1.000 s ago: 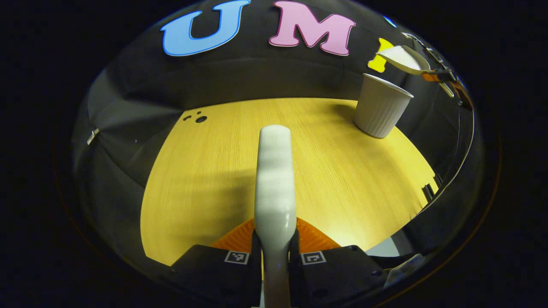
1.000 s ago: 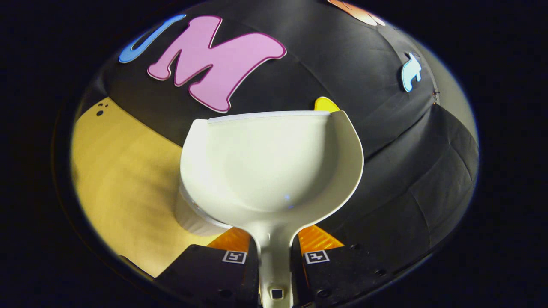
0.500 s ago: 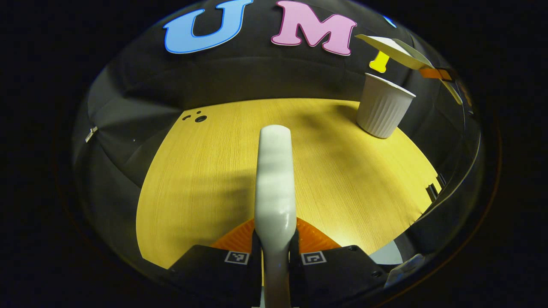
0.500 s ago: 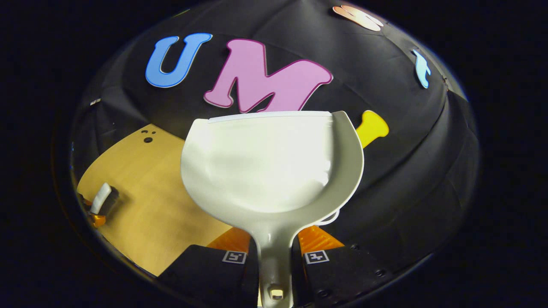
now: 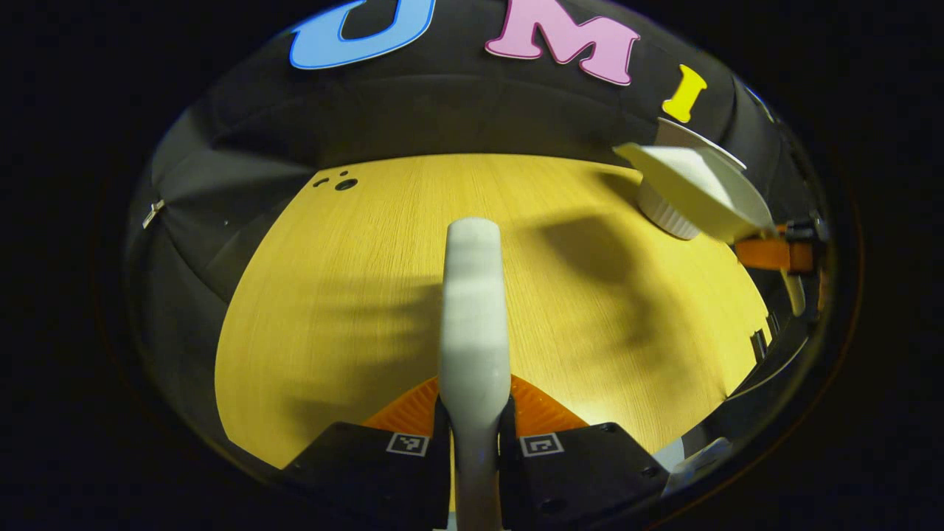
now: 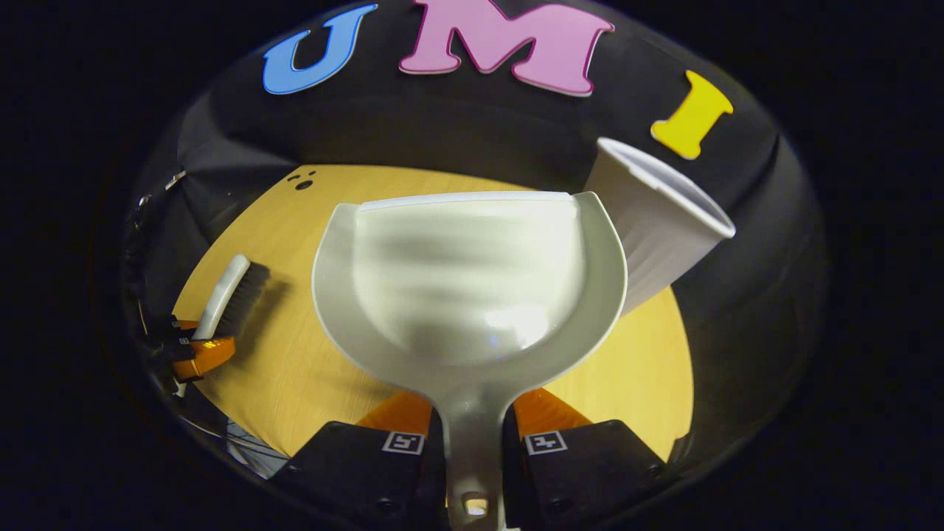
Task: Pick up the small broom and dustpan from the desktop, sweep the trash into the dustpan with the broom, and then empty the trash into the garbage bin.
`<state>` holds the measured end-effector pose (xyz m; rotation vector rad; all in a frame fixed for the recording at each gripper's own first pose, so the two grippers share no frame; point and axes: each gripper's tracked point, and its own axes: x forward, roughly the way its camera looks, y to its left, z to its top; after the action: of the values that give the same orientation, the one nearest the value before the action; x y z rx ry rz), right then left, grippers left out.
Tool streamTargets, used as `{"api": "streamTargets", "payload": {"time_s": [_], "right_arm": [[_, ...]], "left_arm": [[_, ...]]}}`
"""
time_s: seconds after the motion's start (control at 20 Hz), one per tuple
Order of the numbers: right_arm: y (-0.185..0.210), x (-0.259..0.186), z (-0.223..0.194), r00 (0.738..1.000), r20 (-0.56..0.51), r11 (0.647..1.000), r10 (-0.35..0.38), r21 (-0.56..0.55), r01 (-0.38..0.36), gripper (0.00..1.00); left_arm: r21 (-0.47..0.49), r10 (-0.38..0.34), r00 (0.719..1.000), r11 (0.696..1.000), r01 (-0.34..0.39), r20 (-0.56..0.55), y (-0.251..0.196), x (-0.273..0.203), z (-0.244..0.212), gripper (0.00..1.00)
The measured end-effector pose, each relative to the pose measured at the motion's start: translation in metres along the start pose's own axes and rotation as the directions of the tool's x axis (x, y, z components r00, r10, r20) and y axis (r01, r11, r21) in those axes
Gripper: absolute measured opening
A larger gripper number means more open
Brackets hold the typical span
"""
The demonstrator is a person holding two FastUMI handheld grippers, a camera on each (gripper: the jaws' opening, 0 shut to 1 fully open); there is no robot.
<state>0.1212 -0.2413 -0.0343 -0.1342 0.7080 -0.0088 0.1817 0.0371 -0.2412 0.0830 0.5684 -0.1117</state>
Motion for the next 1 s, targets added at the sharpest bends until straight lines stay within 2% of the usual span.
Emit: {"api": "streamTargets", "payload": {"time_s": [0.3, 0.4, 0.45, 0.5, 0.6, 0.75, 1.0], "right_arm": [[-0.004, 0.021, -0.066, 0.991, -0.126, 0.997, 0.04, 0.069, -0.031, 0.34], [-0.002, 0.028, -0.077, 0.987, -0.152, 0.996, 0.042, 0.079, -0.03, 0.31], [-0.002, 0.03, -0.079, 0.986, -0.163, 0.997, 0.042, 0.078, -0.03, 0.34], [-0.002, 0.032, -0.082, 0.984, -0.172, 0.997, 0.04, 0.076, -0.027, 0.34], [-0.002, 0.033, -0.084, 0.98, -0.193, 0.997, 0.038, 0.073, -0.025, 0.31], [-0.002, 0.036, -0.084, 0.972, -0.231, 0.997, 0.047, 0.072, -0.031, 0.35], [0.0, 0.035, -0.087, 0.966, -0.251, 0.997, 0.058, 0.066, -0.043, 0.36]], "left_arm": [[-0.058, 0.031, 0.996, 0.998, -0.036, -0.078, 0.007, 0.036, -0.004, 0.29], [-0.044, 0.044, 0.994, 0.998, -0.048, -0.1, 0.003, 0.046, -0.003, 0.33], [-0.03, 0.05, 0.992, 0.998, -0.054, -0.114, 0.0, 0.051, -0.002, 0.33], [-0.017, 0.055, 0.99, 0.998, -0.057, -0.129, -0.003, 0.057, -0.001, 0.29], [-0.019, 0.048, 0.987, 0.998, -0.052, -0.152, -0.005, 0.063, -0.002, 0.31], [-0.013, 0.063, 0.976, 0.998, -0.067, -0.209, 0.004, 0.079, -0.005, 0.33], [0.022, 0.081, 0.971, 0.997, -0.078, -0.225, -0.007, 0.073, -0.007, 0.36]]}}
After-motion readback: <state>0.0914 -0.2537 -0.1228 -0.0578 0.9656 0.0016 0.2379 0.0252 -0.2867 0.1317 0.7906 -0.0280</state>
